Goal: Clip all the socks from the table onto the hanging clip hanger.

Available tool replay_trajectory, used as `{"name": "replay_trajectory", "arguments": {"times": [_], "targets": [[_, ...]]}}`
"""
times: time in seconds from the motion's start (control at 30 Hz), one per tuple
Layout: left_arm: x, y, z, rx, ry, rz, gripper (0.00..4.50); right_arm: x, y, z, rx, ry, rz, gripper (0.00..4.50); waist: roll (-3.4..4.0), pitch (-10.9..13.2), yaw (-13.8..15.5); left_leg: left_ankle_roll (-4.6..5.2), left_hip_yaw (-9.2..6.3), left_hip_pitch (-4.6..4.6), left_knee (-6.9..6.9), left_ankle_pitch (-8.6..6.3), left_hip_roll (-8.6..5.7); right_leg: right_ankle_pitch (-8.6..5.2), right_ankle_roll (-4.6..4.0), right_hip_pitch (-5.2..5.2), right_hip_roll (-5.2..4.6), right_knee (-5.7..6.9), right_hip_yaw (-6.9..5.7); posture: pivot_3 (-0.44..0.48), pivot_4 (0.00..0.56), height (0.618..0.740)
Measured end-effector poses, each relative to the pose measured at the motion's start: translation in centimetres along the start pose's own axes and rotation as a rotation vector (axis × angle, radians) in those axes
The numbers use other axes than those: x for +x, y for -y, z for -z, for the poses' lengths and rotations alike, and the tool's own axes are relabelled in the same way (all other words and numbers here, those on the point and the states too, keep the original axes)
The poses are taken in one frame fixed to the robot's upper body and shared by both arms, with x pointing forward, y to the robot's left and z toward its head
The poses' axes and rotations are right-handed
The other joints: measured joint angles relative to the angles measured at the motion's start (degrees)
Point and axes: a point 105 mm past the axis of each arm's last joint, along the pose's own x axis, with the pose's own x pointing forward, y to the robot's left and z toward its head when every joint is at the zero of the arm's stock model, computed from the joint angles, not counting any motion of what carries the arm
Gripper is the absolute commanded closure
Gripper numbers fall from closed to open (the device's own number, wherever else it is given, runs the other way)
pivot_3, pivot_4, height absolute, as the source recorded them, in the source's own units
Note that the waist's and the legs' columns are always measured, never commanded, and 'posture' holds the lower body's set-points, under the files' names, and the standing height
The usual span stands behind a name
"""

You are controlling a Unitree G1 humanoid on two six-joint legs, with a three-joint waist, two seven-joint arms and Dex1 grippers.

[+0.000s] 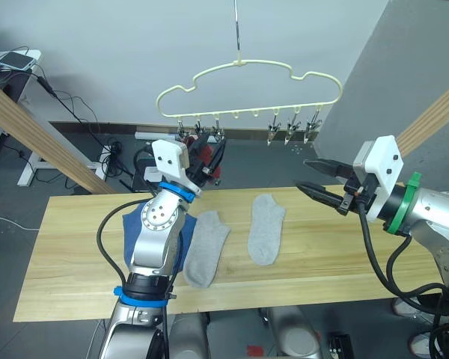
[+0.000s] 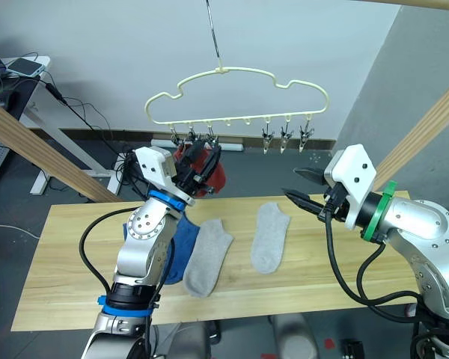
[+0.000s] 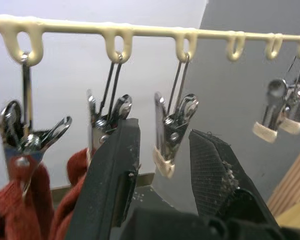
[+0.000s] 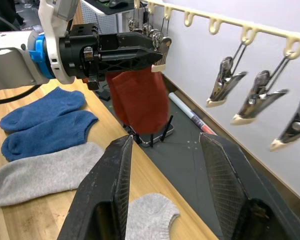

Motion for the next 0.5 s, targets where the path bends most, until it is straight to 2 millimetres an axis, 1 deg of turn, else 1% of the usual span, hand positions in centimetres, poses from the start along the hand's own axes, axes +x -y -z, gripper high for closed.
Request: {"name": "replay_trajectory", "arguments": {"times": [0.23, 0.5], "targets": [[1.0, -0.6, -1.2, 0.007, 0.04, -0.028, 2.69, -0.1, -0.1, -0.1, 0.009, -0.003, -0.022, 2.29, 0.0, 0.0, -0.18, 0.01, -0.02, -0.02, 0.22, -0.01, 0.0, -0.03, 0.28, 0.11, 0.0, 0.0, 0.01, -0.329, 0.328, 0.732], [1.1, -0.6, -1.1, -0.004, 0.034, -0.053, 2.69, -0.1, -0.2, -0.1, 0.033, -0.001, -0.047, 2.29, 0.0, 0.0, -0.4, 0.01, -0.05, -0.02, 0.25, -0.01, -0.01, -0.01, 0.31, 0.15, 0.0, -0.01, 0.0, -0.327, 0.323, 0.732]]}}
